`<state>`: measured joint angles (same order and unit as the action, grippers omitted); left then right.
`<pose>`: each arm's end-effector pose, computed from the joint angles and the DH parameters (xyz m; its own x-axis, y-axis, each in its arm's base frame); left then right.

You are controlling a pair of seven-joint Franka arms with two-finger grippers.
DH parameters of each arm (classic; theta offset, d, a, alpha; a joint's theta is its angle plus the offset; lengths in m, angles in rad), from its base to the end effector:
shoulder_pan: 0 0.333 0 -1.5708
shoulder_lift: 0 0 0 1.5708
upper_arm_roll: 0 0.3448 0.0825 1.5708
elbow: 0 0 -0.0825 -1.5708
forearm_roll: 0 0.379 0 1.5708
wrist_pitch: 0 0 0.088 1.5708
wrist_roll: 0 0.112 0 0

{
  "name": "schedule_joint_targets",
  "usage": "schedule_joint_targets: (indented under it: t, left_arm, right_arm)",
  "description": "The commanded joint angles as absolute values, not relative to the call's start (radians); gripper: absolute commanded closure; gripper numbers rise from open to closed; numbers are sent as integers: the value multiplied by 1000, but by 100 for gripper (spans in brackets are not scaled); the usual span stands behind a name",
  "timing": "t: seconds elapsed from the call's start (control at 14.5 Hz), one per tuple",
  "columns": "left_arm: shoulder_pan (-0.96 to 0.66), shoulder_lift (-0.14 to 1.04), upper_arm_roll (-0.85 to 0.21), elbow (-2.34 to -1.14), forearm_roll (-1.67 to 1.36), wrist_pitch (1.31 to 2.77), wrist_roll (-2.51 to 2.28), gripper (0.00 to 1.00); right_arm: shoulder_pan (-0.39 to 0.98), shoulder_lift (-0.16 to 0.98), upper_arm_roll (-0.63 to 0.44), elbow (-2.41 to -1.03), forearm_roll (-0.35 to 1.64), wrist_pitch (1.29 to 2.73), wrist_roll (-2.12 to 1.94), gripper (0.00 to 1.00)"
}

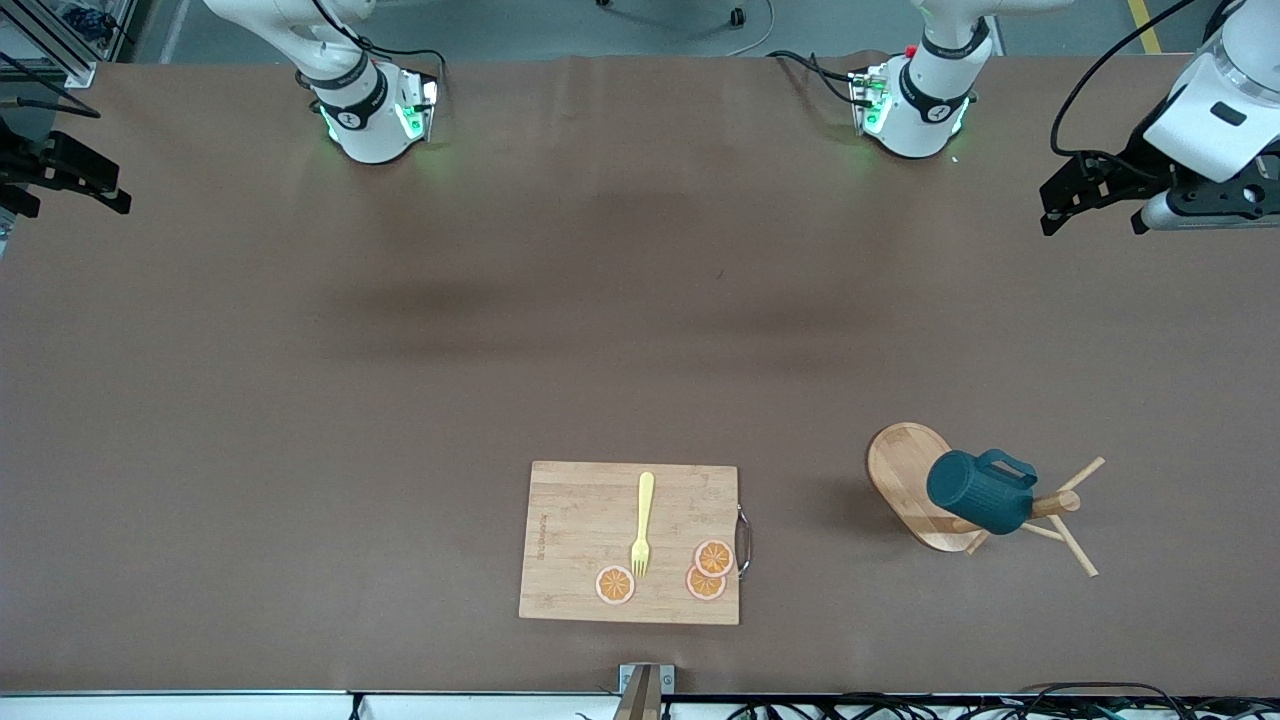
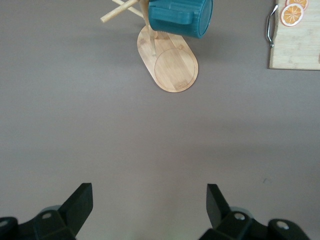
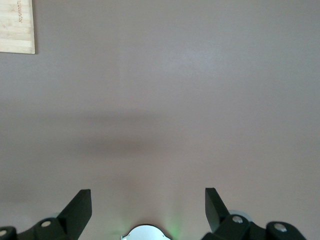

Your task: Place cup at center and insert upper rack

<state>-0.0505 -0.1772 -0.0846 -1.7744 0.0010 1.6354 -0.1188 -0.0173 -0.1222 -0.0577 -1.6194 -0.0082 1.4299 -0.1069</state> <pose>0.4889 -0.0705 0.6505 0.9991 -0.0155 0.0392 -0.0151 -0.9998 -0.0113 0.4905 -0.0401 0.6777 0.9972 0.0318 -0.0672 0.0315 -0.9995 -0.0061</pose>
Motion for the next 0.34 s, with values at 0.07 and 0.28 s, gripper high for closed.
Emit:
schedule_joint_targets:
  t: [0.07,0.28]
  left_arm:
    - [-63,-166,-75,-1750,9,1623,-117,0]
    - [-63,-166,-75,-1750,5,1623,-120,0]
  right_arm:
    - [-12,-146,-60,-1643,3,1439,-117,0]
    - [-12,-146,-58,-1641,3,1439,-117,0]
